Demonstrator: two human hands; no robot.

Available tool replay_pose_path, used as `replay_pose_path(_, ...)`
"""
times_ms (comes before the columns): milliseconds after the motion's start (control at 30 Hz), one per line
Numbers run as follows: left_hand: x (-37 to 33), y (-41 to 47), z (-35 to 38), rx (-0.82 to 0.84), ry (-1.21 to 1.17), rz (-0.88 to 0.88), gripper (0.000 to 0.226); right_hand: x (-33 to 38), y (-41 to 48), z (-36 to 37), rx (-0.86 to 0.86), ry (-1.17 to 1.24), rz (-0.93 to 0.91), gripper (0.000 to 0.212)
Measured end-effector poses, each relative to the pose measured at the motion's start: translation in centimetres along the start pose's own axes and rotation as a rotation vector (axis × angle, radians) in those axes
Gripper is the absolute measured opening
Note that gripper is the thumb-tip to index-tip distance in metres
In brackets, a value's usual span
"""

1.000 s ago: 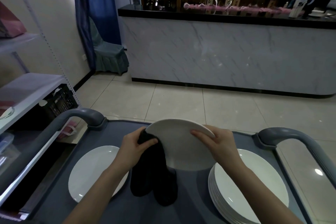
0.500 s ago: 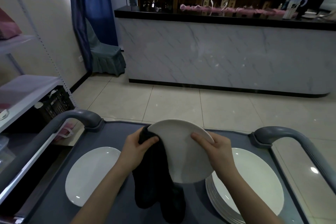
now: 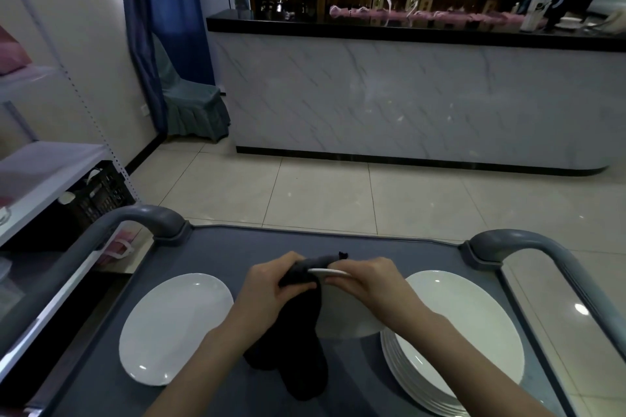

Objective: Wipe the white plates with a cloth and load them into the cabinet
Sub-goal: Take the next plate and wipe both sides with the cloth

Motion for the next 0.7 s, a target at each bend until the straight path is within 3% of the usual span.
replay_pose_path(100,1.5,0.0,-1.0,-0.015,-0.074,-0.116,0.025,-0.3,-1.0,-0.9,-0.194,0.18,0.061,0.015)
replay_pose_path(200,2.7,-0.1,-1.4,-0.014,-0.186,-0.243,0.019,-0.7,-1.6,-1.8,-0.334,0.408,0.17,0.018)
replay_pose_path(333,2.2,0.4,-1.9,-0.014,-0.128,-0.226,0.013,-0.4,-1.2,-2.2,-0.307,0.371,0.147,0.008)
replay_pose_path(500,-1.1,1.9,-1.9,0.065,0.032,0.039,0.021,0.3,0.6,-1.1,-0.081,0.071,0.006,0.019)
replay_pose_path(600,-1.9,2.3,-2.0,0.025,0.043,0.084,0.019,0.4,0.3,-1.1,-0.167,0.127,-0.004,0.02)
replay_pose_path(700,-0.5,1.8,-2.4,-0.068,-0.028,-0.055,0.027,0.2,-0.7,-1.6,-0.282,0.264,0.053,0.013)
Point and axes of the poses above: each hand's wrist, its own y-axis towards the middle knuckle, its own z-axis out of the palm, x = y × z, the point moved 3 cm from there along y, towards the middle knuckle, and after that the axes turned 15 degrees about y, right-handed, at the moved point
